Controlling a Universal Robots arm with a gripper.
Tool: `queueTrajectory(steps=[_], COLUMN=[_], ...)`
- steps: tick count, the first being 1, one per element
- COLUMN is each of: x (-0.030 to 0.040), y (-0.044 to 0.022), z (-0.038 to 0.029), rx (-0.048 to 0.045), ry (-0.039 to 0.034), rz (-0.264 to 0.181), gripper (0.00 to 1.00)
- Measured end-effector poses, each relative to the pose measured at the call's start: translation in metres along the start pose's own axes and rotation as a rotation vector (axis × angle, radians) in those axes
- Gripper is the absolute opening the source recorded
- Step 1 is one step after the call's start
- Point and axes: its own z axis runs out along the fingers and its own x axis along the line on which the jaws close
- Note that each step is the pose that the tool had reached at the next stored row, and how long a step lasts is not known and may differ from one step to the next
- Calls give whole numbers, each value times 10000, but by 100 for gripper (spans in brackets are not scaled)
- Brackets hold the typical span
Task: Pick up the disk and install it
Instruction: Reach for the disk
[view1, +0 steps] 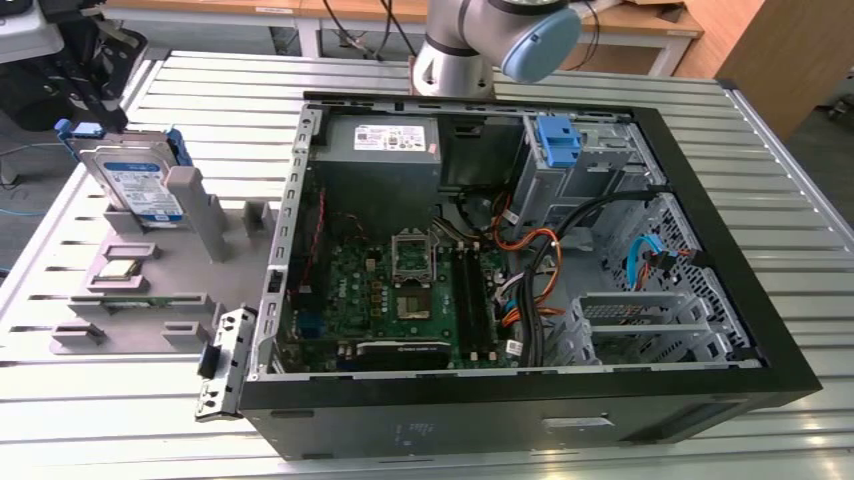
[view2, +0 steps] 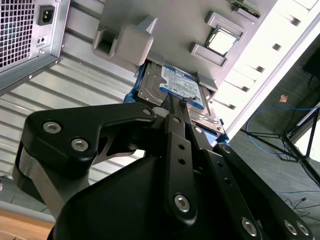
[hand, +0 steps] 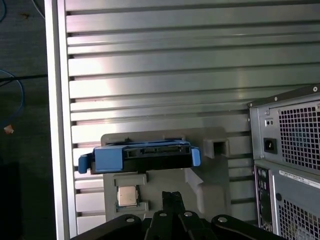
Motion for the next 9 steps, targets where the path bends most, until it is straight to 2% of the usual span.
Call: queueTrajectory(steps=[9], x=[20], y=[3], z=[79], rx=[1], ry=[0], rz=[13], gripper=[10])
